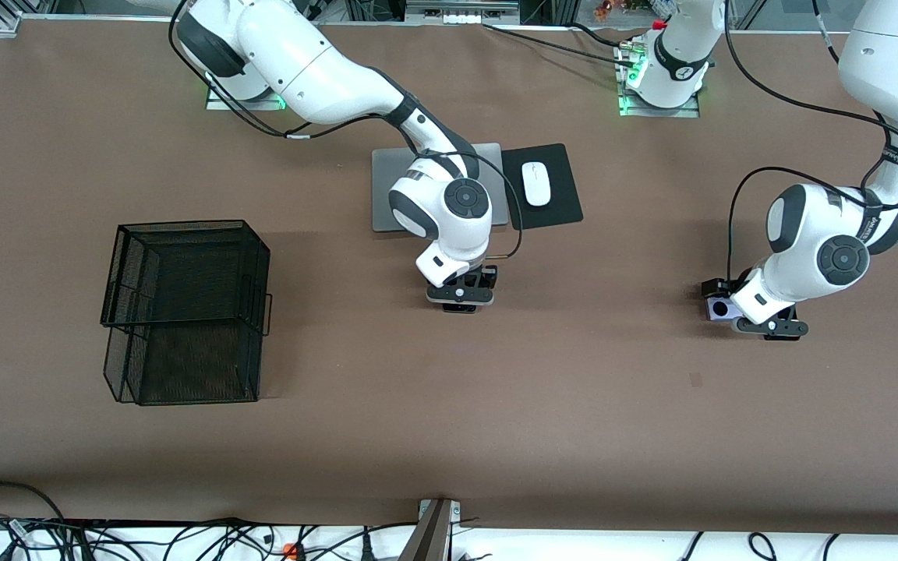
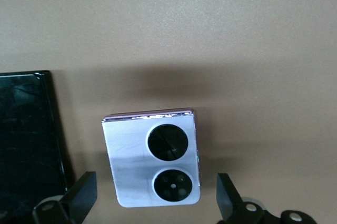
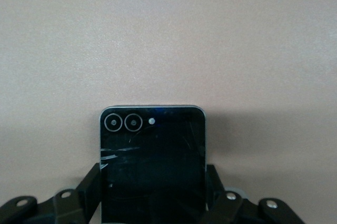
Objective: Place phones with both arms
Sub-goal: 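Grasp the black phone with the right gripper, the white phone with the left gripper, then lower the black phone into the organizer while the left gripper carries the white phone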
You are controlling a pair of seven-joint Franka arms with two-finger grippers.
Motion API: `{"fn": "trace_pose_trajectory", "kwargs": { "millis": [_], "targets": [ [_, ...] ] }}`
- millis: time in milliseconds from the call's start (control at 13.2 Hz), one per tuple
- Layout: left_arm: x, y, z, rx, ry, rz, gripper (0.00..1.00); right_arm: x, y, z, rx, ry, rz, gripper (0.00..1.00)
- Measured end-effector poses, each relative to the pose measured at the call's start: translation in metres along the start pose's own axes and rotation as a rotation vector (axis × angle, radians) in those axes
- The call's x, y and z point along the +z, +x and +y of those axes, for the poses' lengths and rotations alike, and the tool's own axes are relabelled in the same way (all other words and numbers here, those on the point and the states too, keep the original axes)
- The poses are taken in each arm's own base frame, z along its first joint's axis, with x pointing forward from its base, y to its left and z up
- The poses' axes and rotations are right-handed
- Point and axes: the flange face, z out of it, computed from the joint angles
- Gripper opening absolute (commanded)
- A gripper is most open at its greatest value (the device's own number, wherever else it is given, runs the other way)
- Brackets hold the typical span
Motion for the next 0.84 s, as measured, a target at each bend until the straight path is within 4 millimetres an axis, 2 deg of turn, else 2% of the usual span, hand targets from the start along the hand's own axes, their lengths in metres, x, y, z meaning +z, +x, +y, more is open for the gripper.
{"fn": "trace_pose_trajectory", "kwargs": {
  "millis": [152,304,532,608,760,836],
  "targets": [
    [0.005,0.001,0.001,0.002,-0.006,0.013,1.00,0.000,0.001,0.000,0.000,-0.001,0.000,0.04],
    [0.014,0.002,-0.001,-0.004,-0.016,0.026,1.00,-0.003,0.004,0.002,0.003,-0.010,-0.003,0.02],
    [0.034,0.003,-0.017,-0.036,-0.041,0.058,1.00,-0.026,0.012,0.003,0.006,-0.044,-0.011,0.01],
    [0.038,0.003,-0.021,-0.044,-0.046,0.062,1.00,-0.042,0.014,0.003,0.008,-0.052,-0.015,0.01],
    [0.040,0.003,-0.023,-0.049,-0.049,0.063,1.00,-0.093,0.023,0.006,-0.001,-0.048,-0.038,0.01],
    [0.040,0.003,-0.023,-0.048,-0.049,0.063,0.80,-0.126,0.032,0.015,-0.019,-0.044,-0.055,0.01]
  ]
}}
